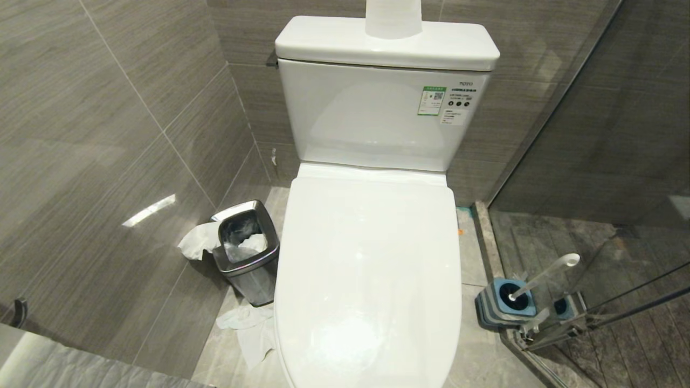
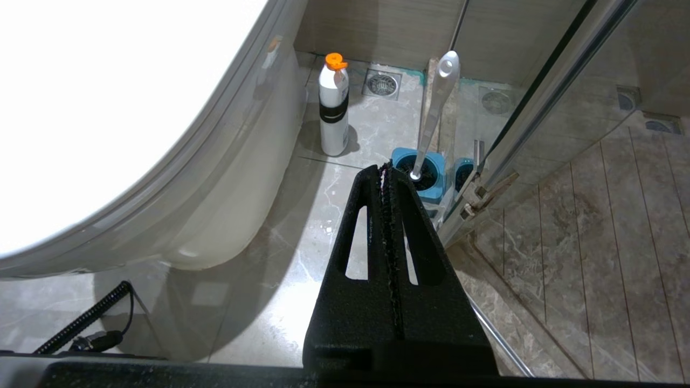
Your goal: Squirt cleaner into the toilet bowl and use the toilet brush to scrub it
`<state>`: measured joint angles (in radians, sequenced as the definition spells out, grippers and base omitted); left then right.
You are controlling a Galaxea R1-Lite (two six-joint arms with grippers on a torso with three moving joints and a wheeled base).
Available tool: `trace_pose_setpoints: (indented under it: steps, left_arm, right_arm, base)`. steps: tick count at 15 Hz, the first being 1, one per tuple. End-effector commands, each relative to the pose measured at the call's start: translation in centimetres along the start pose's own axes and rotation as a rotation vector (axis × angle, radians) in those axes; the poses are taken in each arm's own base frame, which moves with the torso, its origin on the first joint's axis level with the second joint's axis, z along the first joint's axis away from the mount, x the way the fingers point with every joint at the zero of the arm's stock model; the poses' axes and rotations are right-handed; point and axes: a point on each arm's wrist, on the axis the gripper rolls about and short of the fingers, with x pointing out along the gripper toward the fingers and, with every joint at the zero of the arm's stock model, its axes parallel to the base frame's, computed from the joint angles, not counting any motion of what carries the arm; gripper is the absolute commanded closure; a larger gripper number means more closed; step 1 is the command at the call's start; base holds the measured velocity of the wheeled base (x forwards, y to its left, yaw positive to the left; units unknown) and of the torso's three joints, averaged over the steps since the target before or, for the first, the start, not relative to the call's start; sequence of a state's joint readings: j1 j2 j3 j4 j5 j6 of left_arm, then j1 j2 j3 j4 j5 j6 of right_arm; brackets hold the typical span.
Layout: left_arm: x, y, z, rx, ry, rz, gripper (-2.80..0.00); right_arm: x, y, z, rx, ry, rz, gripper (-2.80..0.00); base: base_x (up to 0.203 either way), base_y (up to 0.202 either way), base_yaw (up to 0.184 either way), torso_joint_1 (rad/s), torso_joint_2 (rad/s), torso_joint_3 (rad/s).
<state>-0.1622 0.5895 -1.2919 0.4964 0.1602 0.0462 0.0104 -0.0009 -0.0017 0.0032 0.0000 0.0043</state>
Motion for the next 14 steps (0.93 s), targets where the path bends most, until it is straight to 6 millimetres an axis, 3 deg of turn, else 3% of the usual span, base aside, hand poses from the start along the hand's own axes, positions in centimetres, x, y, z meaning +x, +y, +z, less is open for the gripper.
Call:
trace_pose_setpoints:
  steps: [1, 4, 10, 14]
  left_arm:
    - [-4.1, 0.0, -3.1, 0.003, -0.042, 0.051, 0.00]
    - [-6.2, -0.5, -6.8, -0.002, -0.037, 0.092, 0.00]
    - [-8.6, -1.3, -14.3, 0.021, -0.025, 0.121, 0.00]
    - [-6.7, -1.3, -16.1, 0.075, -0.061, 0.120, 0.00]
  right_arm:
    - [0.0, 0.0, 0.0, 0.000, 0.001, 0.000, 0.00]
    - [0.0, 0.0, 0.0, 0.000, 0.001, 0.000, 0.00]
    - [0.0, 0.0, 0.0, 0.000, 0.001, 0.000, 0.00]
    - [0.0, 0.0, 0.0, 0.000, 0.001, 0.000, 0.00]
  base:
    - [0.000, 0.000, 0.000, 0.000, 0.00, 0.000]
    - [0.000, 0.000, 0.000, 0.000, 0.00, 0.000]
    - [0.000, 0.000, 0.000, 0.000, 0.00, 0.000]
    - [0.000, 0.000, 0.000, 0.000, 0.00, 0.000]
